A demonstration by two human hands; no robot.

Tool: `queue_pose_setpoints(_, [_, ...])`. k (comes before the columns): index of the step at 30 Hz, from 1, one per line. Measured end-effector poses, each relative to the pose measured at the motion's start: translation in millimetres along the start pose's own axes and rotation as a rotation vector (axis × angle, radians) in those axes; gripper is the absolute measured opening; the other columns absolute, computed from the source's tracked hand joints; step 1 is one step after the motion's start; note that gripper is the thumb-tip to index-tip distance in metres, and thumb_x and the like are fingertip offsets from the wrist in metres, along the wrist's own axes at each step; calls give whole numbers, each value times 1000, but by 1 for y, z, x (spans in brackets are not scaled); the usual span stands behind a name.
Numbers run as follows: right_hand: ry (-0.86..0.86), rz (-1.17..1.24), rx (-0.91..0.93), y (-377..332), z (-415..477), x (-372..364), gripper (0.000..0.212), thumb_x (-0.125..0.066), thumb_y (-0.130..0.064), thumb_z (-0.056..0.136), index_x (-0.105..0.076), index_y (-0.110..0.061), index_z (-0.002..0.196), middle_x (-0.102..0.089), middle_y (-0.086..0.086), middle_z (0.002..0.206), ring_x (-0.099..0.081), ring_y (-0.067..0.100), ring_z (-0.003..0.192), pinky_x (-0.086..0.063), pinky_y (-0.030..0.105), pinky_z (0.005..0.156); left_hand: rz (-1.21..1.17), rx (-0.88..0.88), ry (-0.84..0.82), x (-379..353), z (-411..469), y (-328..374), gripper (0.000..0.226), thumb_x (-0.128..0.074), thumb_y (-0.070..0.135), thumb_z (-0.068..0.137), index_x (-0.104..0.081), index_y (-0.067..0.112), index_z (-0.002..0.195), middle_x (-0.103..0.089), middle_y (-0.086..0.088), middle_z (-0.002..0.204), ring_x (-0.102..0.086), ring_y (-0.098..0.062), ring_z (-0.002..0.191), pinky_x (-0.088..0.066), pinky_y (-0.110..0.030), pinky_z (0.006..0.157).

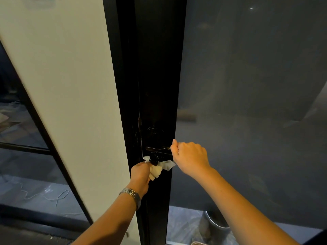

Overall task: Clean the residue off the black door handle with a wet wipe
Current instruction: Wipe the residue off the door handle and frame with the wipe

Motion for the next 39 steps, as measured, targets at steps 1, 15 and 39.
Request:
queue_pose_setpoints(1, [0, -3, 3, 0, 0, 0, 56, -20, -34, 103, -34, -14, 53, -37, 0, 50, -31, 16, 45, -23, 28, 44, 35, -43, 28, 1, -3, 6, 20, -49, 16, 93, -59, 2, 103, -59, -11, 78, -58, -25, 74, -47, -32, 64])
queue_pose_setpoints(15, [16, -3, 0, 0, 0, 0, 56, -20, -35, 102, -34, -14, 53, -38, 0, 50, -32, 17, 45, -24, 28, 43, 1005, -739, 43, -26, -38, 62, 19, -51, 7, 89, -63, 2, 102, -53, -13, 121, -58, -17, 78, -46, -15, 69])
queue_pose_setpoints(39, [4, 13, -13, -1, -1, 1, 54, -18, -35, 103, -33, -17, 54, -37, -1, 53, -32, 16, 47, -27, 30, 49, 652, -673, 152, -31, -29, 45, 27, -67, -1, 77, -55, -4, 100, -36, 10, 95, -46, -5, 63, -38, 6, 53])
Point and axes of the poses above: each hand's wrist, its own z-axis towards the middle knuckle, its own x-axis out of the back of the hand, y = z × x, the point moved 6 cm from there along z, towards the middle knuckle
